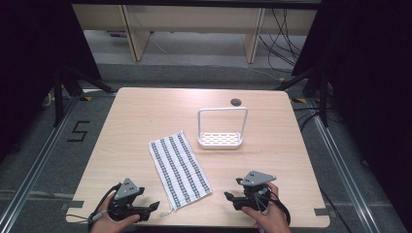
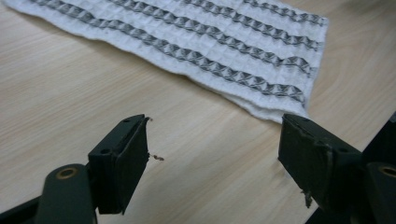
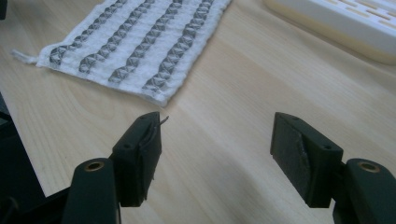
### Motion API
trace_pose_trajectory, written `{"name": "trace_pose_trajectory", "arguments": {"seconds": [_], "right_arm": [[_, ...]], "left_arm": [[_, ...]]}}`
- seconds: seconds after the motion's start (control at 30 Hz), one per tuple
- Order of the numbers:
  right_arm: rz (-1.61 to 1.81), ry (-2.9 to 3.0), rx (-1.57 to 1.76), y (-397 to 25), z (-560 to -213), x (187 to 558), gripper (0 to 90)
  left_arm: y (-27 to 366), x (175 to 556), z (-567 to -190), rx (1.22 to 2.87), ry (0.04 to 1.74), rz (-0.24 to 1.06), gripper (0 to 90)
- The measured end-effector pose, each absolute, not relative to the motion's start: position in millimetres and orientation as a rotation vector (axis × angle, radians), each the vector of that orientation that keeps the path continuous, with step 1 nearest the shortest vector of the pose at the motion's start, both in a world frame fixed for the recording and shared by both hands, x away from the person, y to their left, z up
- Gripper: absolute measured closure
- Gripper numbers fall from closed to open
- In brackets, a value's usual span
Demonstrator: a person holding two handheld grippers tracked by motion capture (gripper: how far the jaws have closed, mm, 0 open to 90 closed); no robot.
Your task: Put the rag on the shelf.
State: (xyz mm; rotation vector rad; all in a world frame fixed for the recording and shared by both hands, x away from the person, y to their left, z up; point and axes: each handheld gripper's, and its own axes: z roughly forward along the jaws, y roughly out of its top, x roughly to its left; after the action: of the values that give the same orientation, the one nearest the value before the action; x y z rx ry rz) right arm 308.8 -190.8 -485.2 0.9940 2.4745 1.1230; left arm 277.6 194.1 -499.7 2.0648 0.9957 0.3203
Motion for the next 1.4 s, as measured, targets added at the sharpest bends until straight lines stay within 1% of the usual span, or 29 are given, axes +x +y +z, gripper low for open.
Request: {"name": "trace_pose_trajectory", "arguments": {"seconds": [0.03, 0.13, 0.23, 0.27, 0.33, 0.47, 0.7, 0.73, 0.87, 0.93, 0.97, 1.03, 1.07, 1.1, 1.13, 1.17, 1.2, 1.23, 1.27, 1.3, 1.37, 1.4], "right_arm": [[1.125, 2.487, 0.971, -185.9, -485.9, 309.2, 35.4], [1.116, 2.506, 0.945, -180.1, -487.6, 309.3, 36.0], [1.11, 2.521, 0.939, -174.8, -488.0, 309.2, 36.7], [1.109, 2.525, 0.923, -173.4, -488.3, 310.0, 37.1], [1.121, 2.534, 0.928, -169.8, -489.3, 310.0, 37.4], [1.117, 2.547, 0.914, -162.7, -490.3, 312.5, 38.3], [1.113, 2.56, 0.894, -145.9, -494.8, 319.0, 39.6], [1.096, 2.576, 0.884, -144.6, -494.0, 320.4, 39.7], [1.107, 2.569, 0.901, -137.2, -495.2, 324.8, 39.9], [1.11, 2.566, 0.893, -135.7, -496.4, 326.6, 39.8], [1.097, 2.583, 0.897, -135.4, -495.9, 327.6, 39.9], [1.078, 2.583, 0.91, -133.1, -496.9, 329.3, 39.8], [1.067, 2.581, 0.909, -131.1, -498.0, 331.6, 39.9], [1.064, 2.586, 0.919, -130.2, -498.0, 332.2, 39.9], [1.069, 2.572, 0.917, -128.0, -500.2, 333.5, 40.3], [1.069, 2.572, 0.917, -128.0, -500.2, 333.5, 40.3], [1.057, 2.586, 0.906, -127.6, -500.6, 334.8, 40.4], [1.045, 2.601, 0.909, -125.3, -501.1, 335.7, 41.6], [1.04, 2.602, 0.911, -123.9, -502.0, 336.0, 42.5], [1.023, 2.602, 0.905, -122.9, -503.0, 336.6, 43.6], [1.02, 2.605, 0.897, -121.6, -504.6, 336.8, 44.9], [0.993, 2.622, 0.859, -120.5, -507.4, 338.1, 48.5]], "left_arm": [[190.0, 275.5, -499.7, 2.082, 0.981, 0.3, 24.0], [184.6, 273.9, -501.2, 2.074, 0.979, 0.292, 24.4], [175.2, 272.8, -502.0, 2.104, 0.956, 0.286, 24.8], [174.6, 275.2, -502.0, 2.137, 0.919, 0.312, 25.1], [170.5, 274.0, -503.3, 2.121, 0.935, 0.293, 26.2], [159.3, 274.6, -504.9, 2.166, 0.892, 0.282, 27.1], [148.9, 276.4, -508.2, 2.208, 0.854, 0.294, 29.8], [145.9, 276.0, -509.3, 2.194, 0.881, 0.275, 29.9], [143.8, 278.7, -509.4, 2.214, 0.863, 0.289, 31.4], [142.5, 278.4, -509.4, 2.224, 0.869, 0.268, 32.1], [140.4, 278.1, -510.5, 2.212, 0.885, 0.278, 33.2], [140.3, 280.2, -510.2, 2.235, 0.861, 0.308, 34.8], [140.2, 281.2, -510.2, 2.25, 0.852, 0.316, 37.6], [138.0, 279.5, -510.9, 2.23, 0.875, 0.29, 39.5], [137.0, 281.5, -511.2, 2.265, 0.836, 0.335, 40.5], [137.0, 281.5, -511.2, 2.265, 0.836, 0.335, 42.6], [135.3, 279.6, -511.7, 2.259, 0.86, 0.331, 42.6], [135.3, 281.0, -511.3, 2.269, 0.831, 0.35, 47.4], [135.5, 281.5, -510.9, 2.274, 0.824, 0.364, 49.8], [135.6, 281.1, -510.8, 2.27, 0.816, 0.351, 52.5], [135.6, 280.1, -510.8, 2.271, 0.814, 0.335, 53.4], [134.6, 279.5, -511.9, 2.256, 0.837, 0.334, 58.0]]}}
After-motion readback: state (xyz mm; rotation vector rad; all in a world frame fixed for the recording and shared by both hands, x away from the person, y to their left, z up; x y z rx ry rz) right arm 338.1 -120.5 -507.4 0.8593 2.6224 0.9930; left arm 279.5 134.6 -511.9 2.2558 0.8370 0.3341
